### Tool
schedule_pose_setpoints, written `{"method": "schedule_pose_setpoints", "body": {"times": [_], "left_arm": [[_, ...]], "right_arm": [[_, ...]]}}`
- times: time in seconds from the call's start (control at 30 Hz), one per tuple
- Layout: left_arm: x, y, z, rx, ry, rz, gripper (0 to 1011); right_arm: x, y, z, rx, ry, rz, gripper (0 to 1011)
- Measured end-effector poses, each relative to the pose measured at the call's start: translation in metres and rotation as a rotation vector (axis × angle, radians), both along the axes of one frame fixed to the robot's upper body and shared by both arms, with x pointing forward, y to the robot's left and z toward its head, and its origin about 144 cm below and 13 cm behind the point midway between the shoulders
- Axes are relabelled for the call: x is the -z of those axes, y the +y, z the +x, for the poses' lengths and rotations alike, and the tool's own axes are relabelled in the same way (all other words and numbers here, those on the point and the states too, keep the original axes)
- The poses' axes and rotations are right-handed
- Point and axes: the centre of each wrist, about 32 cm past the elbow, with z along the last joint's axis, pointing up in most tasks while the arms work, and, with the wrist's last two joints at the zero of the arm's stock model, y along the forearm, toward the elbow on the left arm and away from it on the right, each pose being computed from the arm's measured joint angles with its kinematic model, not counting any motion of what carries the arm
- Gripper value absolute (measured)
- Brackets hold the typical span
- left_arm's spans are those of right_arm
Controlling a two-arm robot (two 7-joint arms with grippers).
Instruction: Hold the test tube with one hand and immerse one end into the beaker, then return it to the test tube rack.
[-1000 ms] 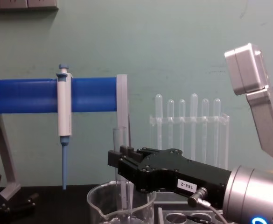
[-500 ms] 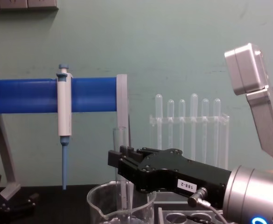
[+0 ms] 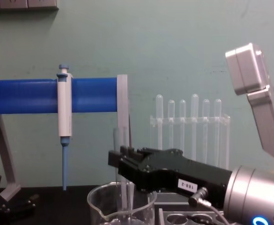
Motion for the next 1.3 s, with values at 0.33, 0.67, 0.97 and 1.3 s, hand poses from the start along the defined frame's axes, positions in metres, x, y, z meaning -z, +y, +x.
{"method": "schedule_pose_setpoints", "body": {"times": [0.33, 0.67, 0.97, 1.3], "left_arm": [[0.0, 0.0, 0.0, 0.0, 0.0, 0.0, 1000], [0.0, 0.0, 0.0, 0.0, 0.0, 0.0, 1000], [0.0, 0.0, 0.0, 0.0, 0.0, 0.0, 1000], [0.0, 0.0, 0.0, 0.0, 0.0, 0.0, 1000]], "right_arm": [[-0.05, 0.001, -0.004, -0.029, -0.096, 0.012, 224], [-0.096, -0.013, -0.016, -0.016, -0.165, 0.054, 224], [-0.102, -0.053, -0.041, 0.091, -0.168, 0.043, 224], [-0.066, -0.076, -0.049, 0.166, -0.114, 0.018, 224]]}}
